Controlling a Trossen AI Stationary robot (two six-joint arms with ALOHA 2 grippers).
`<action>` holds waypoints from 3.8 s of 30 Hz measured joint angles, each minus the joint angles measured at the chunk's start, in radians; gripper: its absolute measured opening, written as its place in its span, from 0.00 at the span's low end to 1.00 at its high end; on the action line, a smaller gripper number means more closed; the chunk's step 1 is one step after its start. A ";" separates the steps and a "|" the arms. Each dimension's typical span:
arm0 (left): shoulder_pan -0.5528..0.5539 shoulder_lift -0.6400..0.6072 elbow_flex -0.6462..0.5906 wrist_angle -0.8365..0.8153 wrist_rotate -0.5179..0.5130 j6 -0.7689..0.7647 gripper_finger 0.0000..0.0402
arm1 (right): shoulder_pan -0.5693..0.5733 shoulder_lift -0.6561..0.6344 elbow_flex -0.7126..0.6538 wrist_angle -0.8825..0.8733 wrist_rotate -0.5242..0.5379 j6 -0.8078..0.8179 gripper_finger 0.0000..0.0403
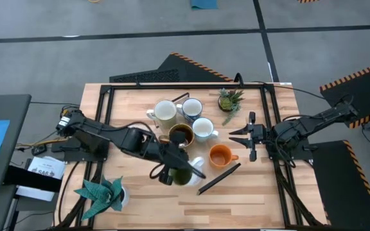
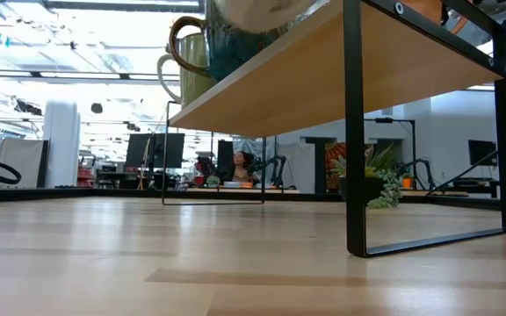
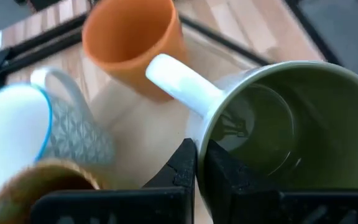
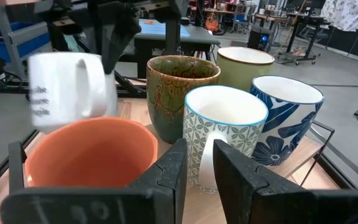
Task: Place coffee mugs
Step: Put the white mug on the shelf, then return to Home Position
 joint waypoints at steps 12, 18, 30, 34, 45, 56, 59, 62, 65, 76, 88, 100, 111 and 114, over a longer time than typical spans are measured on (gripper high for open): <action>0.069 0.013 0.000 0.044 0.049 0.066 0.00 | 0.000 0.000 0.000 -0.003 0.000 0.000 0.25; 0.082 0.056 0.003 0.043 0.059 0.084 0.00 | 0.000 0.000 0.000 -0.003 0.000 -0.001 0.25; 0.082 0.055 0.002 0.047 -0.011 0.108 0.11 | 0.000 0.000 0.000 -0.004 0.000 -0.002 0.25; 0.082 0.055 0.002 0.052 -0.021 0.127 0.16 | 0.000 0.000 0.000 -0.004 -0.001 -0.001 0.26; 0.073 0.048 0.262 -0.219 -0.195 0.098 0.30 | 0.000 0.000 0.000 -0.004 -0.003 0.000 0.26; 0.076 -0.407 -0.300 0.212 -0.094 0.103 0.15 | 0.000 0.000 0.000 -0.005 -0.003 0.014 0.26; 0.080 -0.622 -0.587 0.442 -0.080 0.135 0.08 | -0.001 0.000 0.000 -0.004 -0.003 0.024 0.26; 0.117 -0.821 -0.828 0.601 -0.084 0.136 0.02 | 0.000 0.000 0.000 -0.003 -0.003 0.024 0.26; 0.160 -1.015 -1.004 0.659 -0.054 0.102 0.01 | 0.000 0.000 0.000 -0.001 -0.003 0.024 0.26; 0.190 -1.527 -1.430 0.774 0.089 0.005 0.00 | 0.000 0.000 0.000 0.013 0.001 0.033 0.26; 0.193 -1.680 -1.634 0.875 0.161 -0.020 0.00 | -0.005 0.000 0.000 0.004 0.004 0.078 0.26; 0.224 -1.687 -1.702 0.919 0.213 -0.054 0.00 | -0.040 0.000 0.000 -0.112 0.000 0.169 0.26; 0.224 -1.687 -1.703 0.911 0.062 -0.037 0.00 | -0.054 -0.027 -0.068 -0.146 -0.034 0.184 0.23; 0.224 -1.686 -1.703 0.890 0.046 -0.048 0.00 | -0.092 -0.075 -0.102 -0.152 -0.036 0.177 0.21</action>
